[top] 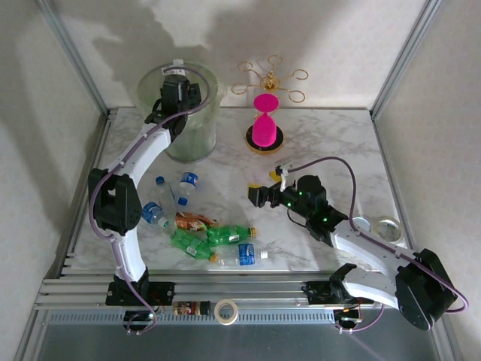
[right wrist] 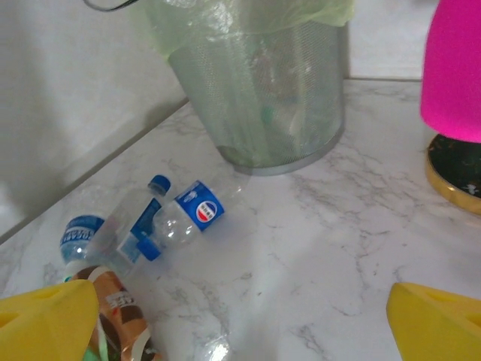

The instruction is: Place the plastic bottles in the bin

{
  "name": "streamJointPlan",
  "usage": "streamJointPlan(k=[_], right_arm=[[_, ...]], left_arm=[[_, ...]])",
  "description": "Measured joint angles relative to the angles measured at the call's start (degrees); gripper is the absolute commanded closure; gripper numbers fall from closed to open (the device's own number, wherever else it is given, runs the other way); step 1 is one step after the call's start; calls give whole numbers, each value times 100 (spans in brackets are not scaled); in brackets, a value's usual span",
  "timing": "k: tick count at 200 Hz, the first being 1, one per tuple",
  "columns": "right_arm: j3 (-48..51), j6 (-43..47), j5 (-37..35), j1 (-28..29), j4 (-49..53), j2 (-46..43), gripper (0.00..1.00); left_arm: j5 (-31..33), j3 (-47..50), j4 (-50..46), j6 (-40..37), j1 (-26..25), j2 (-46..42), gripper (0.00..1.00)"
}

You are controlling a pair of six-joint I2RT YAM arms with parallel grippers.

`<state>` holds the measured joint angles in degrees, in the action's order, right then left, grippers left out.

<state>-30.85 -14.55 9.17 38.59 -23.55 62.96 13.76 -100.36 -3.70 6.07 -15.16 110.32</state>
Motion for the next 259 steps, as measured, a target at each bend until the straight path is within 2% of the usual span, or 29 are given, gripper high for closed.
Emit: streamJointPlan(k=[12,55,83,131,159,192,218,259], right_arm=[[0,24,149,0,70,15,1],[0,68,424,39,210,131,1],[-63,219,459,332,315,339,1],[-658,708,439,1027,1056,957,1],[-791,973,393,1460,1497,984,5],[-907,1189,393,1932,2026,968,12],[-968,1294,400,2256,2341,968,12],[-914,1449,459,2542,2551,990,15]], left_arm=[[-17,-20,-11,26,0,0,1],[-225,-42,-98,212,0,-149,0],[-621,177,-35,511,0,-752,0],[-1628,1606,802,1342,-20,-2549,0],[-1932,2673,1309,1801,-275,-3351,0],[-2090,4057,1941,2426,-638,-3965,0],[-2092,5034,2299,2911,-817,-4238,0],[-2105,5648,2422,3335,-916,-4286,0]])
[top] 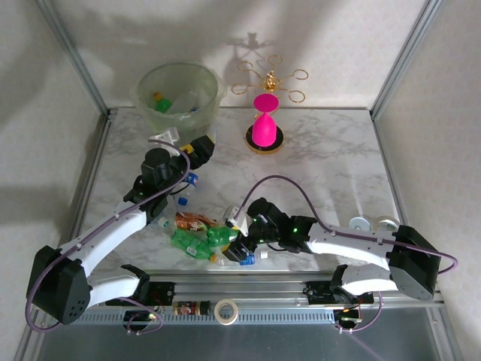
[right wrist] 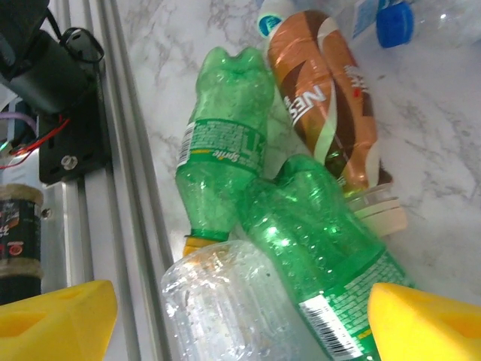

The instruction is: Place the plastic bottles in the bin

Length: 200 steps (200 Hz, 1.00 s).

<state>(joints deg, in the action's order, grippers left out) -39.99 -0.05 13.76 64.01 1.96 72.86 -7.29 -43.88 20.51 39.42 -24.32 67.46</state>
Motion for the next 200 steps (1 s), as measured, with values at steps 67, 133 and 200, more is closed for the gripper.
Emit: streamJointPlan(k=[67,133,200], right_arm=[[612,199,0,188,-94,-22,19],[675,264,-28,190,-435,511,21],[662,452,-223,192,-693,826,20]], left_arm=[[-2,315,37,175,0,-105,0],[-2,323,50,245,0,-96,0],[-2,323,50,267,0,-87,1]])
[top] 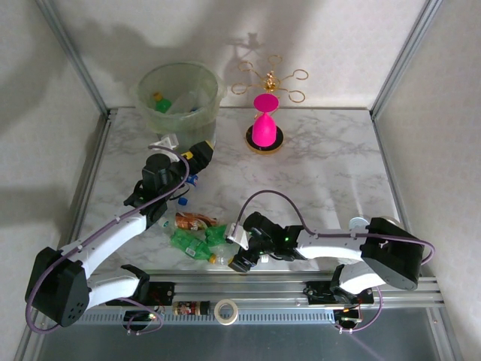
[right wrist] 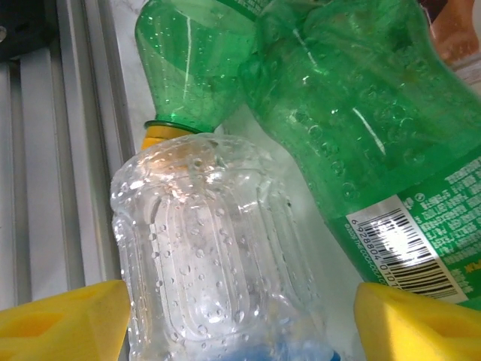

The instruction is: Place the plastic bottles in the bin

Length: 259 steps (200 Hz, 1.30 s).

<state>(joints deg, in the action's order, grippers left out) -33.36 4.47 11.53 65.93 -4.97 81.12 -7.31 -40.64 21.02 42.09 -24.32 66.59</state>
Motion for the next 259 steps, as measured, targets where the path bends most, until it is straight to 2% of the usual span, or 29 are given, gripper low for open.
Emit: streamJointPlan(k=[57,82,132,188,259], right_arm=[[-133,153,-299,50,-11,396,17],[-160,201,-363,72,-7,420,22],[-166,232,-411,90,-24,409,41],[-168,234,-514,52,-37,59,43],[-166,-223,-208,-1054,-699,-1165,42]], left_arm=[[0,0,0,0,0,0,0],[2,0,0,0,0,0,1],[2,11,2,20,0,0,1],[0,39,24,22,0,-2,0],[-63,133,173,192,-42,-186,0]])
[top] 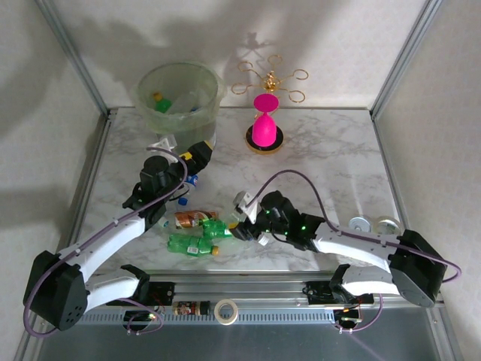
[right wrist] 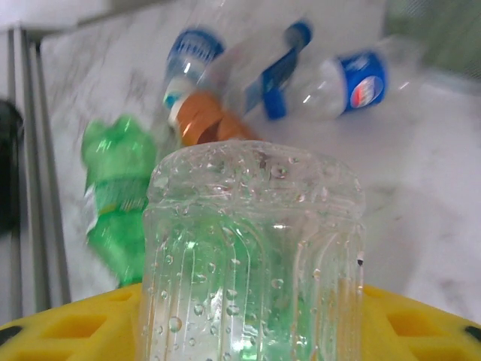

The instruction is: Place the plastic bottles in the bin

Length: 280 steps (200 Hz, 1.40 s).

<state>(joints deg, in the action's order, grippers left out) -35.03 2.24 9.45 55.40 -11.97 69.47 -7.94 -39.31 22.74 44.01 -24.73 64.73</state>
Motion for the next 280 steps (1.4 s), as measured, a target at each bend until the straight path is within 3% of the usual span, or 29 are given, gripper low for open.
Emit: streamJointPlan(k=[68,219,246,280], right_arm=[[13,-660,-350,-789,-1471,116,42],[87,-903,-538,-894,-2916,348,42],[116,-890,-529,-894,-3099,348,42],[151,-885,-492,-894,-3180,350,42]], left_arm=[[-275,195,463,326,-428,-2,0],[-844,-219,774,531,-1423,870,1],[-935,-337,710,531,-1488,960,5],[-949,-361,678,490,-1495,1047,23]])
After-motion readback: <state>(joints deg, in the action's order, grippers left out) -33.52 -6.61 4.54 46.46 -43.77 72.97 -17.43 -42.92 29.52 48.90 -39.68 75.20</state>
